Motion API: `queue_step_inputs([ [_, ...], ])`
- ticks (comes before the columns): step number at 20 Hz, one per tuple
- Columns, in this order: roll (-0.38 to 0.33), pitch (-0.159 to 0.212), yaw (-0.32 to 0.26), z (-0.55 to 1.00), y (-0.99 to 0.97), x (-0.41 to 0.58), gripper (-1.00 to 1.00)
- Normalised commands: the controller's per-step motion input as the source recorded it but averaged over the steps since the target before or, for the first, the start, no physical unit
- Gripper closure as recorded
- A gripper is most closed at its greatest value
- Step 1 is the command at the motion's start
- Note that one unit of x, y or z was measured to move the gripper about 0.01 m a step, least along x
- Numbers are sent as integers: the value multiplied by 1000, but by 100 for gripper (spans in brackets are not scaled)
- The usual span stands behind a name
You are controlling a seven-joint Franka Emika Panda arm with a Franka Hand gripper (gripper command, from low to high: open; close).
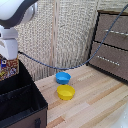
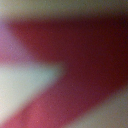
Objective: Kindly direct your grabber toward the cereal bar. Delicately grip the cereal bar using your grabber. Transport the clutched cereal bar to the rear part of the organizer. Set the cereal bar down and place it in the rear section of the organizer.
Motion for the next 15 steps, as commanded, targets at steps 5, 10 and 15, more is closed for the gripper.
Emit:
queue_step_inputs([
  [5,0,37,-71,-142,117,471,100],
  [10,0,61,-2,-67,36,242,-100],
  [15,4,107,-80,127,-155,122,-100],
])
